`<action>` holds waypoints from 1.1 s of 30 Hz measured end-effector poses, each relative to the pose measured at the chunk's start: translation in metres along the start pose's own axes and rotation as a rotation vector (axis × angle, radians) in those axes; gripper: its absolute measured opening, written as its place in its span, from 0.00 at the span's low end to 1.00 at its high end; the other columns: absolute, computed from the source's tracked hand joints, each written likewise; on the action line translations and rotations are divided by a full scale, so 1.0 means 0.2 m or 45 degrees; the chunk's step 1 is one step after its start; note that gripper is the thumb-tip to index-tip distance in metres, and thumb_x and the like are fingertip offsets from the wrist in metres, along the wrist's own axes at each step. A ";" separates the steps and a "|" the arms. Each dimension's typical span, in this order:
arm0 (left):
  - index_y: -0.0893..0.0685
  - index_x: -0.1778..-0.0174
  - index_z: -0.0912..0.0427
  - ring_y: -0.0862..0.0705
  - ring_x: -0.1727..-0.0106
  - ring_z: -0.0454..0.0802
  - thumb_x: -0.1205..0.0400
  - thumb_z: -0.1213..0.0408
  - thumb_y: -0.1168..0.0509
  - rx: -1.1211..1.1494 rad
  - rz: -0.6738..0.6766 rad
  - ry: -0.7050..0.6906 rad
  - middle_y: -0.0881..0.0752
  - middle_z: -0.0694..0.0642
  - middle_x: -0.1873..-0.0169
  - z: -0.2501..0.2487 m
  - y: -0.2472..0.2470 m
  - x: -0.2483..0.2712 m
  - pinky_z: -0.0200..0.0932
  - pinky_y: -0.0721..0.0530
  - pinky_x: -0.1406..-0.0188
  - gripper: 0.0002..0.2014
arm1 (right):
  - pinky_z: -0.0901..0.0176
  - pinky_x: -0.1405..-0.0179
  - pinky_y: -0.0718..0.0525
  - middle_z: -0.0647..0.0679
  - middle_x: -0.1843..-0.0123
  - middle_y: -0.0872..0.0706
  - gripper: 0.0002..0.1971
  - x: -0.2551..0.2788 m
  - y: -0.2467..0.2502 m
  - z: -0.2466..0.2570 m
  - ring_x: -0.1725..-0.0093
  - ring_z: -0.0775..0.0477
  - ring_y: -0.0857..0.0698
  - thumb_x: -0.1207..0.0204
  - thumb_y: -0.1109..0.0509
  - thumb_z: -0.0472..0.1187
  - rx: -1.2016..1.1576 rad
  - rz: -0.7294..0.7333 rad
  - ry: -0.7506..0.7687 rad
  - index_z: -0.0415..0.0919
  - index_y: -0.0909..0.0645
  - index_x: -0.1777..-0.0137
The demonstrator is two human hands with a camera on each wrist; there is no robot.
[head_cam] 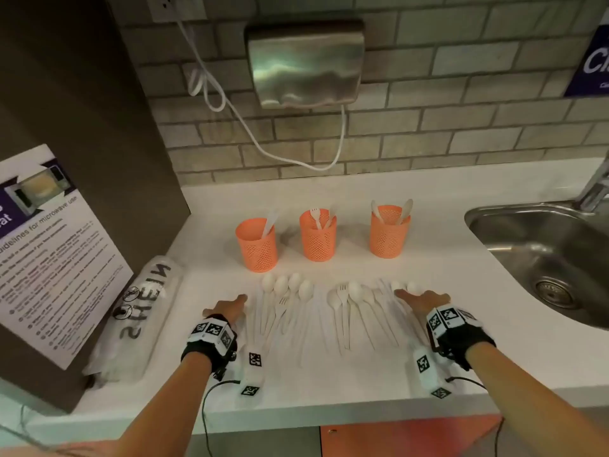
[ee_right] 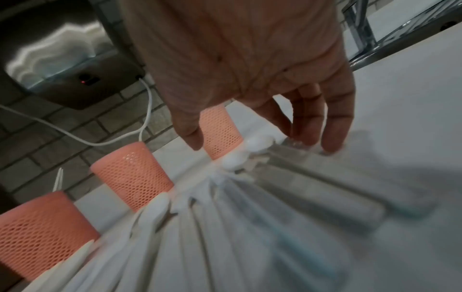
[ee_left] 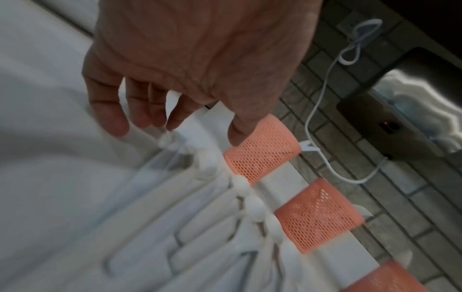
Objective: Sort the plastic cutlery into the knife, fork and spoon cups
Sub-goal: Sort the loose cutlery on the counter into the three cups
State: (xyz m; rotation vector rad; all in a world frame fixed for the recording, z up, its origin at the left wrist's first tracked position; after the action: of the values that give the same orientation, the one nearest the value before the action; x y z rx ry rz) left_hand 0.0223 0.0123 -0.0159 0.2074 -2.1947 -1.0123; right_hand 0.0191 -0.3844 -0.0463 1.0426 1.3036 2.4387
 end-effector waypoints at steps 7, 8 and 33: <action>0.46 0.20 0.62 0.44 0.20 0.63 0.27 0.35 0.36 -0.085 0.087 -0.077 0.48 0.64 0.20 -0.13 -0.19 0.06 0.55 0.39 0.23 0.48 | 0.45 0.24 0.36 0.33 0.21 0.42 0.54 0.17 -0.07 0.18 0.22 0.33 0.37 0.38 0.35 0.75 0.107 0.007 0.046 0.37 0.41 0.21; 0.46 0.20 0.62 0.45 0.20 0.62 0.27 0.36 0.35 -0.130 0.082 -0.090 0.48 0.64 0.21 -0.15 -0.21 0.08 0.54 0.39 0.24 0.49 | 0.46 0.24 0.37 0.34 0.22 0.42 0.56 0.17 -0.10 0.20 0.22 0.34 0.38 0.40 0.34 0.75 0.142 0.004 0.037 0.36 0.41 0.21; 0.36 0.29 0.68 0.34 0.28 0.60 0.22 0.48 0.36 -0.393 -0.200 -0.163 0.35 0.63 0.29 -0.19 -0.35 0.08 0.52 0.29 0.32 0.33 | 0.53 0.38 0.24 0.37 0.34 0.26 0.36 0.21 -0.18 0.27 0.33 0.39 0.25 0.36 0.22 0.58 0.010 -0.135 0.184 0.36 0.27 0.35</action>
State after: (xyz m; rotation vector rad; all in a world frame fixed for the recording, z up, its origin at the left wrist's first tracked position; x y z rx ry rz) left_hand 0.0265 -0.0658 -0.0413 0.1786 -2.1244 -1.4715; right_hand 0.0194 -0.3085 -0.0334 0.7903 1.3752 2.4695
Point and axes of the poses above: each hand's wrist, its own x-axis away from the middle knuckle, its own y-axis out of the back of the hand, z = x × y, the point moved 3 cm from there along -x, towards the middle knuckle
